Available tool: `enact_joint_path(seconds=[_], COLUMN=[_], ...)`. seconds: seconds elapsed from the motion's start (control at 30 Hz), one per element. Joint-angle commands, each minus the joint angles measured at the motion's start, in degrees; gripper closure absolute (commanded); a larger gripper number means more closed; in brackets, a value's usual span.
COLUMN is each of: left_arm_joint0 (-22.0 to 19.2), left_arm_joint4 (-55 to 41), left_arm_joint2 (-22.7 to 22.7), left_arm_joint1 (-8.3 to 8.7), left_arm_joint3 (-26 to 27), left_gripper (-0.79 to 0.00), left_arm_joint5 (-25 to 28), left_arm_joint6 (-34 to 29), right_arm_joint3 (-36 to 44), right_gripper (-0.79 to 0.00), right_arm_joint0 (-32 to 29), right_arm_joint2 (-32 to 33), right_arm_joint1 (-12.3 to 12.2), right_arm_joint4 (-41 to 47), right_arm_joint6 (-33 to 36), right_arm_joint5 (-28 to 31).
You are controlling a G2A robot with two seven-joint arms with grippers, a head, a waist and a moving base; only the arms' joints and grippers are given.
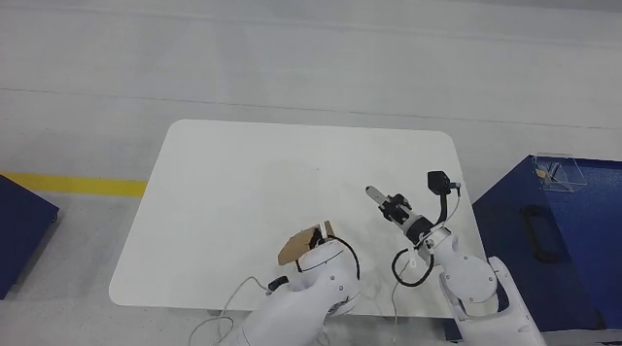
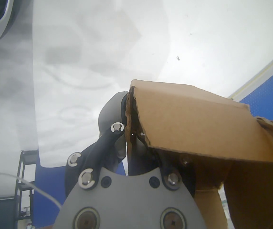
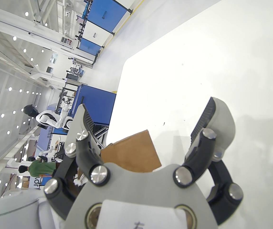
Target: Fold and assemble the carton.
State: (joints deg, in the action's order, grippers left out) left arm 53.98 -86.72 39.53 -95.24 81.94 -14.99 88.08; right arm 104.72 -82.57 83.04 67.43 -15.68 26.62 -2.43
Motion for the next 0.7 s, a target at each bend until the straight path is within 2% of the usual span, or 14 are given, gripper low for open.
enact_joint_path(seconds=[0.0,0.1,0.27,0.37,0.4,0.53,0.67], left_arm_joint0=[-2.04,-5.05,-10.07,-12.2,-12.63,-13.06,-11.16], left_arm_joint4=[-0.35,-2.27,-5.57,-7.0,-7.4,-7.82,-6.03], left_arm_joint2=[-0.52,-1.32,-3.23,-4.06,-4.22,-4.28,-2.41], left_arm_joint1=[-1.23,-3.16,-6.12,-7.5,-7.84,-8.42,-7.45], left_arm_joint3=[-5.26,-13.07,-22.05,-25.4,-25.82,-24.4,-19.01], left_gripper=[0.0,0.0,0.0,-0.551,-0.785,-0.785,-0.785], left_arm_joint5=[2.98,5.15,5.48,5.87,5.95,5.47,4.36], left_arm_joint6=[-0.08,-0.08,-0.08,-0.08,-0.08,-0.08,-0.08], right_arm_joint3=[-0.06,-0.21,-0.18,-0.19,-0.21,-0.29,0.2], right_gripper=[-0.785,-0.785,-0.785,-0.785,-0.785,-0.785,-0.785], right_arm_joint0=[-0.14,-0.39,-0.74,-0.88,-0.9,-0.84,-0.74], right_arm_joint2=[0.43,0.64,0.26,0.24,0.26,0.03,-0.49], right_arm_joint1=[-0.04,-0.08,-0.07,-0.07,-0.08,-0.07,-0.04], right_arm_joint4=[0.71,0.91,0.63,0.73,0.7,0.59,0.06], right_arm_joint6=[0.28,0.3,-0.15,-0.37,-0.41,-0.49,-0.67], right_arm_joint5=[0.06,0.32,0.6,0.62,0.53,0.32,-0.2])
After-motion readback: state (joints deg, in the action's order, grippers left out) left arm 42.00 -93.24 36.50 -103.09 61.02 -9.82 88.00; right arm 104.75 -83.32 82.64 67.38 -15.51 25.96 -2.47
